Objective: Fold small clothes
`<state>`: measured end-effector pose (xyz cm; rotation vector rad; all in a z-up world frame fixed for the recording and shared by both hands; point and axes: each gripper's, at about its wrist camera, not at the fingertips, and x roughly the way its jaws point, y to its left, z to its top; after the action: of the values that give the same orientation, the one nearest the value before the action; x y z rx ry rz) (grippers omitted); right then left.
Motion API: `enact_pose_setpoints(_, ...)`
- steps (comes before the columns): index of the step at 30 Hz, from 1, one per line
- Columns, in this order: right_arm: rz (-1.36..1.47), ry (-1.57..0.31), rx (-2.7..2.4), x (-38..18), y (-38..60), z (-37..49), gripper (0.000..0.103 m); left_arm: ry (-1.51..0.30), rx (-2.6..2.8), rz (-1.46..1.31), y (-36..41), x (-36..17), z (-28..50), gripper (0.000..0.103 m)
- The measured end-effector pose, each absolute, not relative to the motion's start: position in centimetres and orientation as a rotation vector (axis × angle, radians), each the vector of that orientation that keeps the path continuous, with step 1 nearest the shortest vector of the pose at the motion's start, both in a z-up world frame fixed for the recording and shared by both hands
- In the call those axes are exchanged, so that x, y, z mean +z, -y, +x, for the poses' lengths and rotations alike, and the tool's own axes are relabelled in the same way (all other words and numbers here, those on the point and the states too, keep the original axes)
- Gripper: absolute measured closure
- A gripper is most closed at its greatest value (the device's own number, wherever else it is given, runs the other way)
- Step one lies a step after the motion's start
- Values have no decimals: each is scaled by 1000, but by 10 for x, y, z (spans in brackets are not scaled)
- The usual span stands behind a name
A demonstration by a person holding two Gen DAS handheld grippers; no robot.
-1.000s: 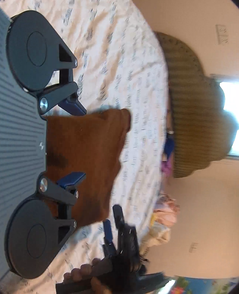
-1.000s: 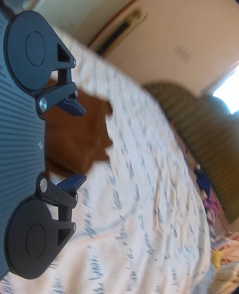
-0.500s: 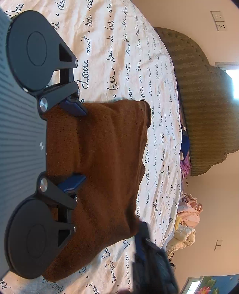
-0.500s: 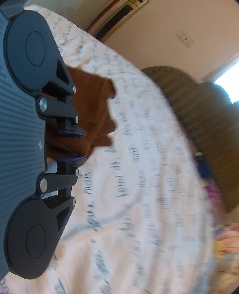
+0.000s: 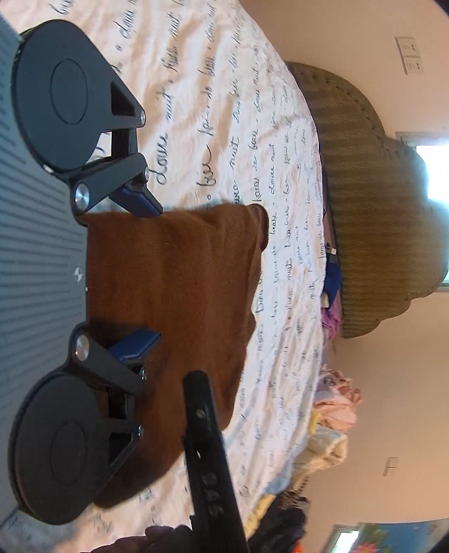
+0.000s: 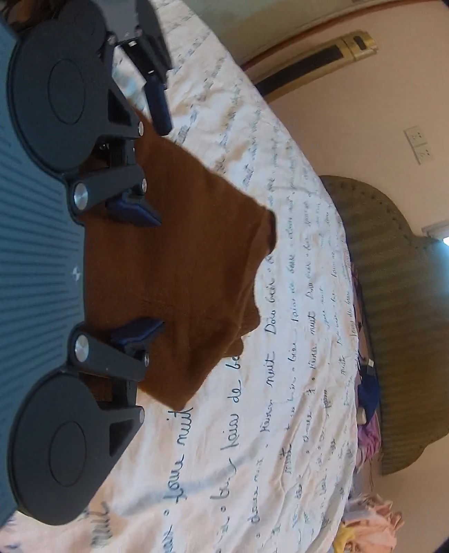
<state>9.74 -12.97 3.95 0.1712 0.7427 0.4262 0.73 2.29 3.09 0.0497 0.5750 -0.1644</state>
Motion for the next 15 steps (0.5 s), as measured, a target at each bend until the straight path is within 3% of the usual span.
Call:
enact_pose_setpoints(2,191,-680,441,56,132,71,44,-548,-162,52,-30,34,-14,30)
enact_pose_setpoints(6,204,-609,375,57,140,15,23,-547,-145,48,-39,32,-47,15)
enact_pose_setpoints(15,152,-742,110,3,134,-22,19,-664,-112,81,-24,-3,-53,4)
